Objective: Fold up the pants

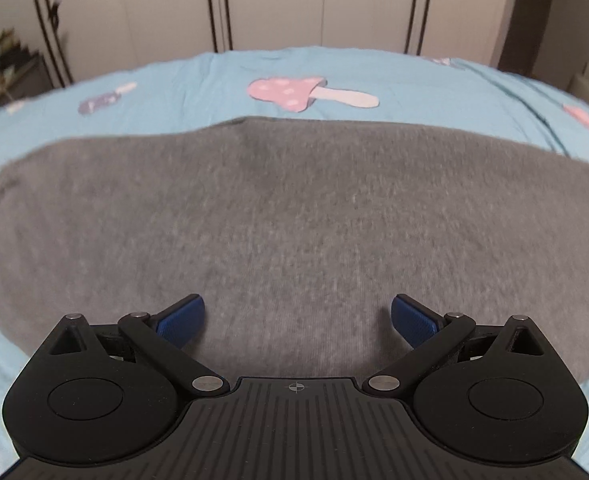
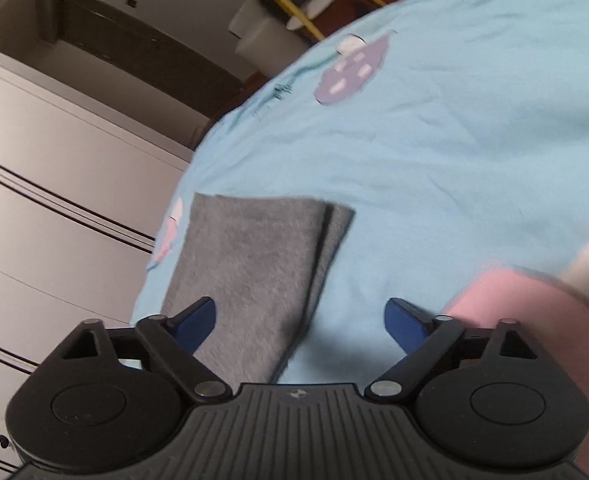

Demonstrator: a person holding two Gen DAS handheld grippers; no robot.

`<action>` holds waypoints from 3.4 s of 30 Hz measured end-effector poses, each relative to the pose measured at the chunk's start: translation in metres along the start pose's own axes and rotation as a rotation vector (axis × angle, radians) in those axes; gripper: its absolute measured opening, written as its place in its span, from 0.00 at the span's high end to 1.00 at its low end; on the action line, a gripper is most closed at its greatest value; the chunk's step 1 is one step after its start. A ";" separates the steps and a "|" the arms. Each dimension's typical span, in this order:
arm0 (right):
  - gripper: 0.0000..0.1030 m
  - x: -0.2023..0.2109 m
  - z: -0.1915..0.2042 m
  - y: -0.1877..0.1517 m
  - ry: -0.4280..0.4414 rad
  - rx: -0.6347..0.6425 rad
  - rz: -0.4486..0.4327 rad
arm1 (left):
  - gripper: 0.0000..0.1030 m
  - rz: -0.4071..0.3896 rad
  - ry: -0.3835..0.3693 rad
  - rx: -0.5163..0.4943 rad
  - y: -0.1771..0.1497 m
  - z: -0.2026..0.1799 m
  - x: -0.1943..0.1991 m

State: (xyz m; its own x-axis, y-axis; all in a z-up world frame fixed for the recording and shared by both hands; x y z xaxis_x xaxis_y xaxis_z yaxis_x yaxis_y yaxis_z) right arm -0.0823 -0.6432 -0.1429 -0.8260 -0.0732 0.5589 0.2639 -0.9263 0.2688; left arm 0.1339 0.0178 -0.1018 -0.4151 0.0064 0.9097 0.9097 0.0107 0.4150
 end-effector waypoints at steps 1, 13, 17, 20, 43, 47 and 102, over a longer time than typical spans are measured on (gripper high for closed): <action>0.15 -0.002 -0.003 0.003 0.029 -0.015 -0.002 | 0.00 0.001 -0.011 0.008 0.000 0.000 -0.001; 0.75 -0.047 0.007 0.017 0.052 0.002 0.051 | 0.00 0.005 -0.111 0.039 0.003 -0.004 -0.012; 0.81 -0.055 0.013 0.019 0.012 0.052 0.040 | 0.00 0.020 -0.122 0.030 0.004 -0.006 -0.018; 0.79 -0.060 0.015 0.020 0.024 0.057 0.040 | 0.00 0.024 -0.115 0.019 0.005 -0.008 -0.020; 0.90 -0.073 0.020 0.025 0.014 0.144 0.028 | 0.00 0.012 -0.122 0.046 0.007 -0.002 -0.021; 0.91 -0.056 0.033 0.024 0.028 0.097 -0.027 | 0.00 -0.032 -0.062 0.132 0.002 0.014 -0.001; 0.59 -0.074 0.124 -0.171 0.258 0.302 0.419 | 0.07 0.200 -0.454 0.171 0.005 -0.045 -0.008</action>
State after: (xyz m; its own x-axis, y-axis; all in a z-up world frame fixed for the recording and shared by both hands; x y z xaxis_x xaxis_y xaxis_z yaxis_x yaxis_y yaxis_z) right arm -0.0047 -0.4330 -0.1327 -0.7054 -0.5337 0.4665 0.6937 -0.6552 0.2993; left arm 0.1422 -0.0268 -0.1061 -0.2289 0.4571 0.8594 0.9732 0.1281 0.1911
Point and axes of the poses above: each gripper's, at about its wrist camera, not at the fingertips, and x roughly against the way its jaws point, z to its left, y to its top, the point moved 2 cm from there along -x, roughly the way its jaws point, and after that the axes turned 12 degrees about z, right-handed, at the moved point
